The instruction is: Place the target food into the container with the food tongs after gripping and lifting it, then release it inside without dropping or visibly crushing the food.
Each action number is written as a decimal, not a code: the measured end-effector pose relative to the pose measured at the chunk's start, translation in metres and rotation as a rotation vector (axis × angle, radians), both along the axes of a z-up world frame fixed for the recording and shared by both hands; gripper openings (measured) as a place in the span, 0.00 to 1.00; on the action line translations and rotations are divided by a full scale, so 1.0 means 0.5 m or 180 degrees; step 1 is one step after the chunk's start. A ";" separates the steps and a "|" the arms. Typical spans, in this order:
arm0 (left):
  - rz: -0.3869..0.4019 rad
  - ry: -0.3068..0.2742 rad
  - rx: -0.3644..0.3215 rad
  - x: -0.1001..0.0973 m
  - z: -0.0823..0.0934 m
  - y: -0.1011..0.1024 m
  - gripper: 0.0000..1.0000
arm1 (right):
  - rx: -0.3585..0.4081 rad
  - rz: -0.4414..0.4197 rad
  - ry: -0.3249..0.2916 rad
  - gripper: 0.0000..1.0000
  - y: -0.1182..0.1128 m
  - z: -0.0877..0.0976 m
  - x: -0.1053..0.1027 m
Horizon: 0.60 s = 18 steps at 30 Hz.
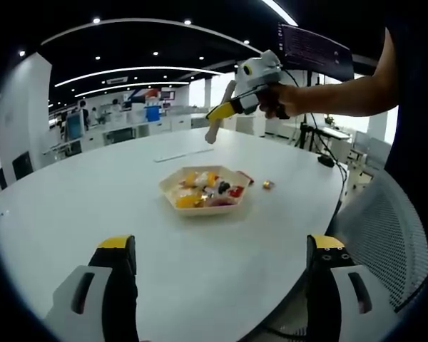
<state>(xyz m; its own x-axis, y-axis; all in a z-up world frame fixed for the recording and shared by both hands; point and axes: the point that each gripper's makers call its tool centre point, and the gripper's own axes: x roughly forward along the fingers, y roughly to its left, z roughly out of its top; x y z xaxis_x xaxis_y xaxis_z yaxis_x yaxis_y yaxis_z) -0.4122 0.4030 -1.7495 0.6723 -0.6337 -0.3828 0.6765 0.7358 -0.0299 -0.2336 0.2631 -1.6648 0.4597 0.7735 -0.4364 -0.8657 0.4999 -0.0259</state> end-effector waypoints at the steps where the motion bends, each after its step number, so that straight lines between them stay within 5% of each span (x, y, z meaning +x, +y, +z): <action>1: 0.0002 -0.0002 0.0001 0.000 0.001 0.000 0.96 | -0.0002 0.0003 -0.0010 0.17 -0.005 0.003 -0.002; 18: -0.0009 0.0015 0.0016 -0.001 -0.002 -0.001 0.97 | -0.0072 -0.0102 -0.0035 0.18 -0.110 -0.003 -0.022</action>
